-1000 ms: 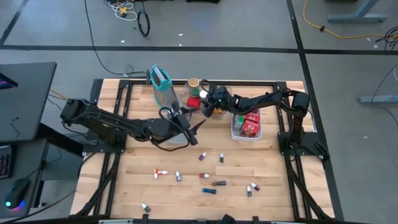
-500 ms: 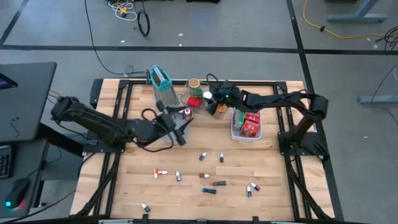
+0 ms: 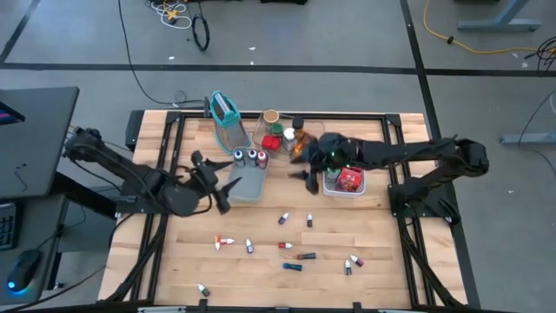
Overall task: Pick & Place Kitchen Items
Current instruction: Put the small orange food coloring bottle into the gray bin
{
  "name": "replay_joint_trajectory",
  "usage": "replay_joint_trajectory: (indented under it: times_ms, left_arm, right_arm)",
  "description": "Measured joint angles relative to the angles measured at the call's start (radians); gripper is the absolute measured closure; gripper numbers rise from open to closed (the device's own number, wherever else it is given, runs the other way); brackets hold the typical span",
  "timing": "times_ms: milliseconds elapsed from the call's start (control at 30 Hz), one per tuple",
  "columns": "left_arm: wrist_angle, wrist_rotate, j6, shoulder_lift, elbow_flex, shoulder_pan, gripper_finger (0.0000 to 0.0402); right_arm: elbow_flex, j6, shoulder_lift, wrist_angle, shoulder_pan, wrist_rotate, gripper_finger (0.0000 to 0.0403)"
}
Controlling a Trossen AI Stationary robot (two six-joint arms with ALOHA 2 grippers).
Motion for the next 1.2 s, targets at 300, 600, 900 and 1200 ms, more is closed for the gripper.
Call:
replay_joint_trajectory:
  times_ms: [300,600,900,1200]
  left_arm:
    - [0.016,0.293,-0.21,0.022,-0.108,-0.017,0.0157]
    - [0.339,0.281,-0.044,0.022,-0.302,-0.143,0.0157]
    - [0.594,0.302,-0.077,0.022,-0.484,-0.208,0.0157]
    - [0.609,0.296,-0.055,0.022,-0.499,-0.206,0.0157]
  right_arm:
    - [-0.017,0.057,0.003,-0.037,0.161,-0.072,0.0178]
    - [-0.071,0.058,0.003,-0.005,0.272,-0.071,0.0179]
    - [-0.102,0.051,0.003,0.01,0.313,-0.071,0.0179]
    - [-0.125,0.036,0.003,0.074,0.313,-0.07,0.0179]
